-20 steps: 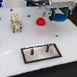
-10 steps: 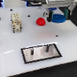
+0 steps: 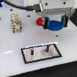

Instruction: Insert the blue gear onto the right peg, followed by the red gear

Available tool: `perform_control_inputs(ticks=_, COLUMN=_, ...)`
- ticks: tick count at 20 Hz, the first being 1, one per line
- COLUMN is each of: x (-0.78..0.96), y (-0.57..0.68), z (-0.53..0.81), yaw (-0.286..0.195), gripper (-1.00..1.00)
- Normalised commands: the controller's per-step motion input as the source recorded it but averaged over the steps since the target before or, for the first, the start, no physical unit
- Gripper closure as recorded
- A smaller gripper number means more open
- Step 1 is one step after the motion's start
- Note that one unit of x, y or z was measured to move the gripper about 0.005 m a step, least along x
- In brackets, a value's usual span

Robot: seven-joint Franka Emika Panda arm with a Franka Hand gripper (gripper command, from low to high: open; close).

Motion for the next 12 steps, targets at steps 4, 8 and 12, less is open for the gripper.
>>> perform_control_inputs(ticks=4, x=0.81, y=-0.22, z=0.01, yaw=0.000, gripper=1.00)
perform_control_inputs(ticks=8, x=0.74, y=0.03, z=0.00, yaw=0.000, gripper=1.00)
perform_control_inputs(ticks=12, x=0.58, y=0.06, z=-0.03, yaw=0.000, gripper=1.00)
